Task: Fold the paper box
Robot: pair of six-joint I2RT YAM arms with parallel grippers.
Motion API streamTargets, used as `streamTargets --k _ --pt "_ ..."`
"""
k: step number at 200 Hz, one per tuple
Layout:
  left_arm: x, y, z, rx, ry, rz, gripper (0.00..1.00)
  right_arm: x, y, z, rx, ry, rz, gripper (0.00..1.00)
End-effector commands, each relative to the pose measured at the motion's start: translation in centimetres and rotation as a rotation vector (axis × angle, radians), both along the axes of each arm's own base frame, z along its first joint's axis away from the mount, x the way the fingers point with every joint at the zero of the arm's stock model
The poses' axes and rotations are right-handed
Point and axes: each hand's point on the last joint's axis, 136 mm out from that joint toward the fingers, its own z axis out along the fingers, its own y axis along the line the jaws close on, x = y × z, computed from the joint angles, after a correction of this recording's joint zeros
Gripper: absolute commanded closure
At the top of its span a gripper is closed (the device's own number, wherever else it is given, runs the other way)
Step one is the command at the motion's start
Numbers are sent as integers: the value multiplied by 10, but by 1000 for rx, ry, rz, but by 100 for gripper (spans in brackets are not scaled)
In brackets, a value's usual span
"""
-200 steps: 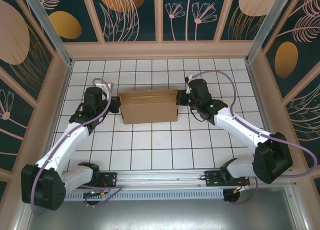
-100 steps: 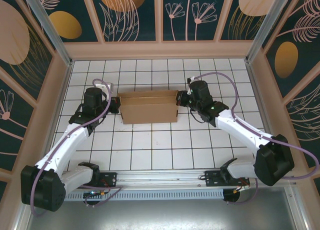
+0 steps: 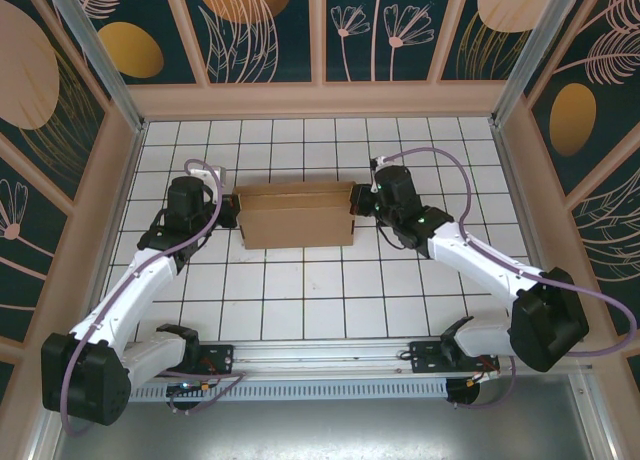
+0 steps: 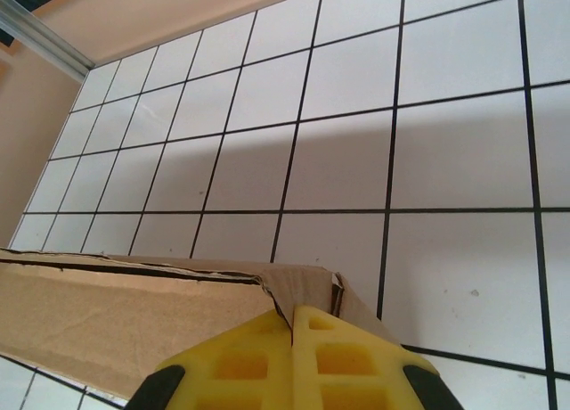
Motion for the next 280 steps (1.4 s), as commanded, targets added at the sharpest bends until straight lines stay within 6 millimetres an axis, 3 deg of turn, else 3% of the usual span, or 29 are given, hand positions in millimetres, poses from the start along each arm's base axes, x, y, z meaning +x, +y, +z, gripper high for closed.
streamTargets --k 1,52,116,169,191,231,280 --pt "-12 8 -26 47 79 11 100 -19 -17 -51 -162 74 5 100" --pt "-20 6 -32 12 78 8 100 -22 -22 -52 -128 -34 -15 100" --pt "-41 7 -49 -58 45 25 100 -27 -26 -70 -145 -58 -18 100" --pt "-42 9 -58 -116 69 78 100 -28 -22 -75 -163 -64 -4 100" --pt "-43 9 -56 -89 62 65 100 -28 -18 -60 -155 -108 25 94" --pt "-41 12 -50 3 29 25 100 -26 -5 -13 -111 -232 95 80" --pt "-40 7 -49 25 19 -8 100 -33 3 18 -102 -322 181 63"
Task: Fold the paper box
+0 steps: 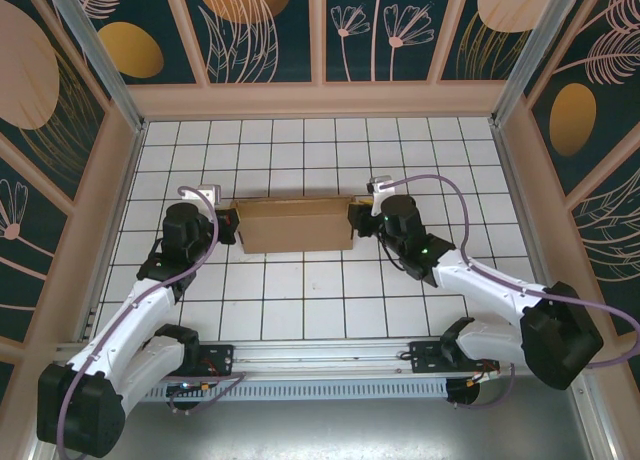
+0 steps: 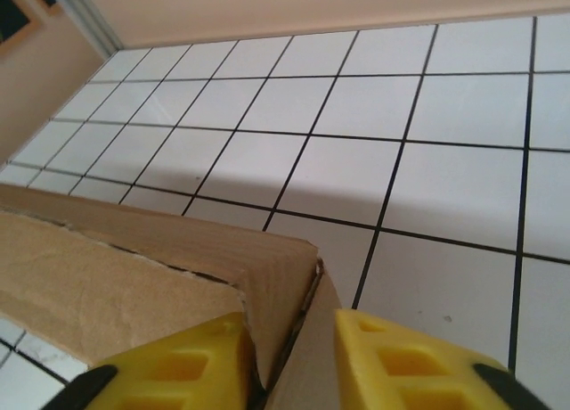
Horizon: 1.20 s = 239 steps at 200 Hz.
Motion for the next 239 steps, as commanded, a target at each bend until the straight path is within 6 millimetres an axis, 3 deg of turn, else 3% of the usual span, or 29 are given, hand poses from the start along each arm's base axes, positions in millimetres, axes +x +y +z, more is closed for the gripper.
streamTargets --k 1,19,66,85,106,149,187,239 --pt "-16 5 -39 80 143 -7 100 -5 4 31 0 -81 63 63" --pt "-15 3 -38 80 142 -19 100 -9 5 49 -4 -150 99 57" --pt "-15 3 -35 80 123 -20 100 -11 0 92 17 -297 106 57" --pt "-16 2 -35 78 123 -25 100 5 3 102 26 -269 51 72" --pt "-15 1 -35 77 119 -26 100 21 20 106 28 -196 54 89" --pt "-16 2 -34 75 115 -17 100 39 55 80 -40 -62 92 97" --pt "-17 2 -30 56 109 -10 100 23 70 45 -125 -12 130 97" --pt "-20 -3 -23 21 101 -31 75 10 68 14 -175 5 122 97"
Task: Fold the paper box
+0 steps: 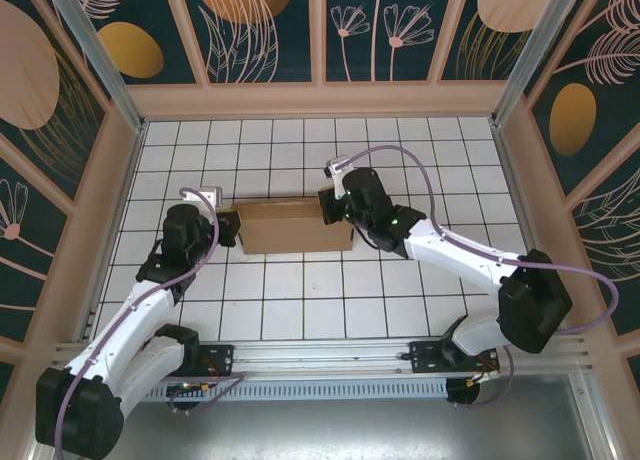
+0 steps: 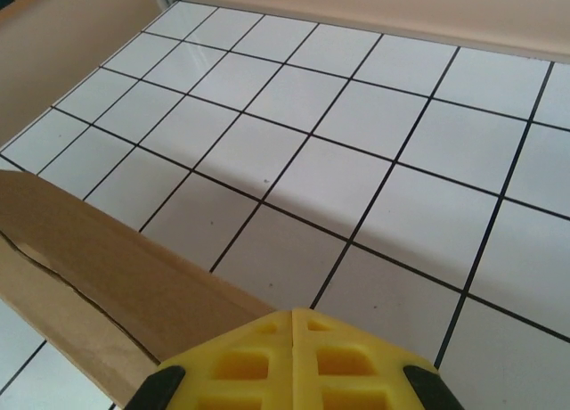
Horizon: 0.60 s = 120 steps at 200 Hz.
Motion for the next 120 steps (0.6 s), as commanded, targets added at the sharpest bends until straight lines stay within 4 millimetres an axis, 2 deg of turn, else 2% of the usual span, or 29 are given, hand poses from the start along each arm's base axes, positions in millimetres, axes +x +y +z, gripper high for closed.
streamTargets --k 1,45,120 --pt "-14 -2 -21 6 91 -19 75 -3 -8 -16 -44 2 -39 97" --pt "-14 -10 -4 -45 69 -48 58 -3 -10 -33 -85 -2 -63 97" --pt "-24 -19 12 -134 64 -87 54 -1 -14 -34 -88 -12 -120 95"
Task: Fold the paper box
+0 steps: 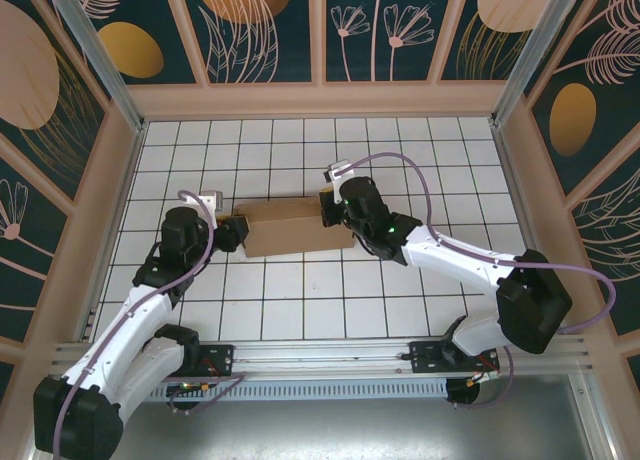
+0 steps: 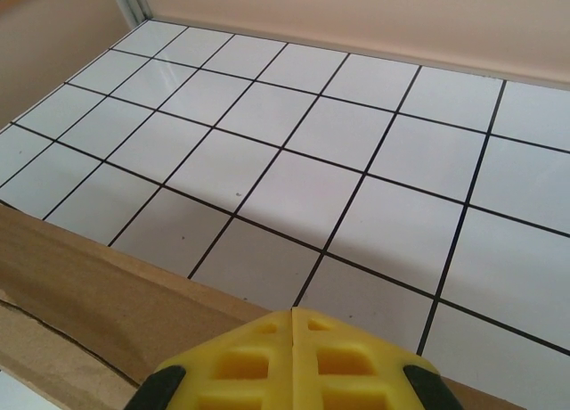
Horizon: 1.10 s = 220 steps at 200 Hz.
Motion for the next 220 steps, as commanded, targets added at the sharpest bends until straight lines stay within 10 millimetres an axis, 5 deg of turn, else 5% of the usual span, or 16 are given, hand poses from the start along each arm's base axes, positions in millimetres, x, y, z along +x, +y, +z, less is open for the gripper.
streamTargets --k 1,70,148,168,220 --pt "-8 -8 11 -47 3 -39 54 -3 -10 -31 -69 55 -50 95" --pt "-20 -10 21 -76 -11 -63 48 2 -12 -24 -72 40 -81 91" --pt "2 2 89 -143 -137 61 46 4 -12 -24 -86 44 -85 88" --pt "17 17 88 -149 -135 180 46 4 -12 -23 -83 44 -86 88" --pt "35 7 58 -213 -88 185 51 3 -12 -28 -83 57 -87 87"
